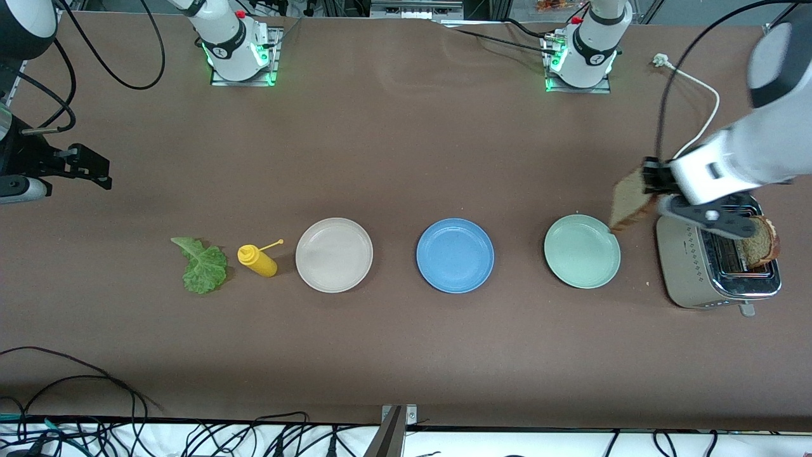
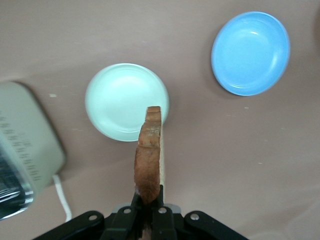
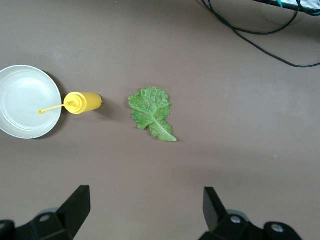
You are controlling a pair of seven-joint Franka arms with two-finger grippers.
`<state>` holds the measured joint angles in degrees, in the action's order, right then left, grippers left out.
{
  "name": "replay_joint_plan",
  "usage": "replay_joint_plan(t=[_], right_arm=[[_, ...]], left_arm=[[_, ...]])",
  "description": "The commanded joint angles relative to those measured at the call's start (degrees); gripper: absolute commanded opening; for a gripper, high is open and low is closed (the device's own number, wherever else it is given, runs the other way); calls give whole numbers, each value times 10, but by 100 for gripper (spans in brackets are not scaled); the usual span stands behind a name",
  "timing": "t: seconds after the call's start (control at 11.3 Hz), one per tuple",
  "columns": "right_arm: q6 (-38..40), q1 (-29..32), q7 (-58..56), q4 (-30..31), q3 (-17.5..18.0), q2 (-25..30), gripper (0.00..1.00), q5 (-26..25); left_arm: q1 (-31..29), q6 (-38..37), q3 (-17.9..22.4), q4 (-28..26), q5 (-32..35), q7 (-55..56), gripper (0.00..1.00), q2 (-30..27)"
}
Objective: Make sandwich in blue plate with both arms
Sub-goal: 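Carry the bread slice with the left gripper onto the blue plate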
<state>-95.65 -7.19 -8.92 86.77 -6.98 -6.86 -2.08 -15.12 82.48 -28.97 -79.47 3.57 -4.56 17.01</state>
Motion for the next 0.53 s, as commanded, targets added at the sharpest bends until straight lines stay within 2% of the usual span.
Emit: replay_joint_plan(t=[0.0,0.36,0.44], right_arm=[[3,-1,4,-4,2,2,100,-10],[3,0,4,-4,2,2,100,-10],[3,-1,4,-4,2,1,100,-10]], left_arm=[[52,31,-1,24,-98,72,6,68],[92,154,0,28,-198,75,7,157],[90,176,0,27,-237,67,11,189]])
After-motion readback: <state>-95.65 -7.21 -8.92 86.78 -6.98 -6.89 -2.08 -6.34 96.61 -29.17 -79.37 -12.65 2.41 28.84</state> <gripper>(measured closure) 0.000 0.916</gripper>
